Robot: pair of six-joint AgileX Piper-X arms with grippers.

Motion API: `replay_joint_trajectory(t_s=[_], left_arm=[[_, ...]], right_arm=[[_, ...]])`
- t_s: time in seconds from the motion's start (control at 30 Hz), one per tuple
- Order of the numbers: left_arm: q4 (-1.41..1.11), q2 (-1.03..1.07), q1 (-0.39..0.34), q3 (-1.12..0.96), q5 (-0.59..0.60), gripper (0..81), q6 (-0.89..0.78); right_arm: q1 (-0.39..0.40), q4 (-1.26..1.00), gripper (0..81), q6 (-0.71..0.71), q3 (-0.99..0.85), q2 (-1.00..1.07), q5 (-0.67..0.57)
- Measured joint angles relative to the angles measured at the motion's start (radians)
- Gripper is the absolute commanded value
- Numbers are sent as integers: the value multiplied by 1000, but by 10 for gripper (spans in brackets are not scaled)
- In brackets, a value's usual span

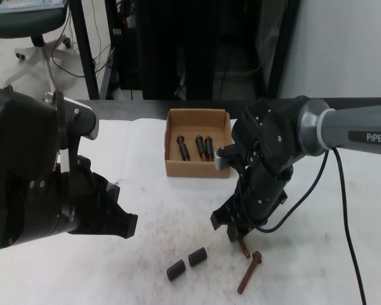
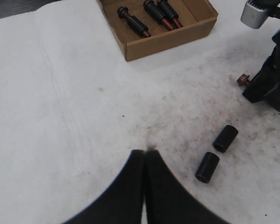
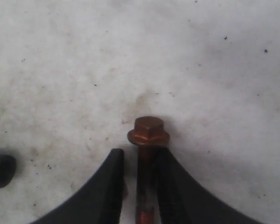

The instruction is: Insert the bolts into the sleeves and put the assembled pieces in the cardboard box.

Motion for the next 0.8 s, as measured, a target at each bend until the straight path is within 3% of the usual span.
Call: replay_joint_trajectory(t_s=[0.17,0.3,0.67,0.8], left_arm=[[0,0,0,0,0,3,0],[0,0,0,0,0,3,0],[0,0,0,0,0,3,0],[0,0,3,0,83,3,0]], right_arm=[[4,0,218,0,0,0,19],[4,0,5,-3,0,0,38],[4,22,8,-9,-17,0,38],[-5,67,8,-20,-49,-37,12]])
